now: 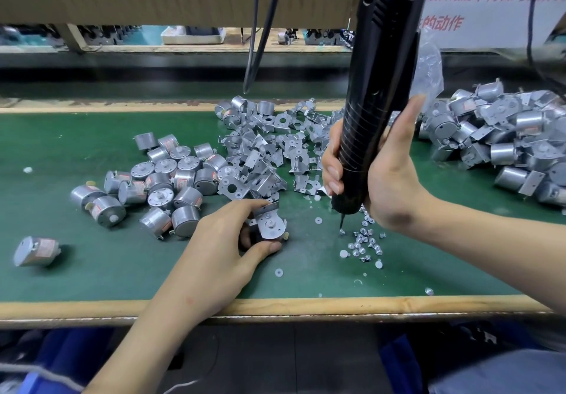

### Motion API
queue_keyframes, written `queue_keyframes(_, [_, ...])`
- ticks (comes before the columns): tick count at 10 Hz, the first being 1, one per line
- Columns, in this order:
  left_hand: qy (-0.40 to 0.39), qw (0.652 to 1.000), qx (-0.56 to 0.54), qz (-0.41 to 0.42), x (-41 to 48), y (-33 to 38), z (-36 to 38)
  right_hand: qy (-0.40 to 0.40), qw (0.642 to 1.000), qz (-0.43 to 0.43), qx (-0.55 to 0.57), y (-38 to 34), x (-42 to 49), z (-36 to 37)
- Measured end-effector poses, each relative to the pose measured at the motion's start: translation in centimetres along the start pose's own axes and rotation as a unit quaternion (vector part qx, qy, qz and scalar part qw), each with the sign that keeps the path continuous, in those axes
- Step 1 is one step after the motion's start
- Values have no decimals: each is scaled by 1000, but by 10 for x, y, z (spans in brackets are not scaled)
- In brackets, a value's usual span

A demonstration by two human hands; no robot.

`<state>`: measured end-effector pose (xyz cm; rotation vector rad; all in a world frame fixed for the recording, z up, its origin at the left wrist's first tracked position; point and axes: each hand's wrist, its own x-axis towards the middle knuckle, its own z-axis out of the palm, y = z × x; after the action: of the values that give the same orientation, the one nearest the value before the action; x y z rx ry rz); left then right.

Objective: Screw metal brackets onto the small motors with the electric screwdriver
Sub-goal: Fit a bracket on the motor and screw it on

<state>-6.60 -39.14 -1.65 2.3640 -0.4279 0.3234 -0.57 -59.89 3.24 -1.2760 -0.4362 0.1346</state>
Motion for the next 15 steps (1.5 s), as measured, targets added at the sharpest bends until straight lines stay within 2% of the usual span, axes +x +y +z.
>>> queue_keyframes(3, [-2,1000,1,-1,0,1,-1,-11,999,-35,-13,-1,1,0])
queue_keyframes(12, [-8,1000,14,-1,0,2,-1,8,1000,15,-21,0,-2,1])
queue_keyframes(15, [-8,1000,26,10,-1,7,-1,4,1000,-3,-11,-7,2,11])
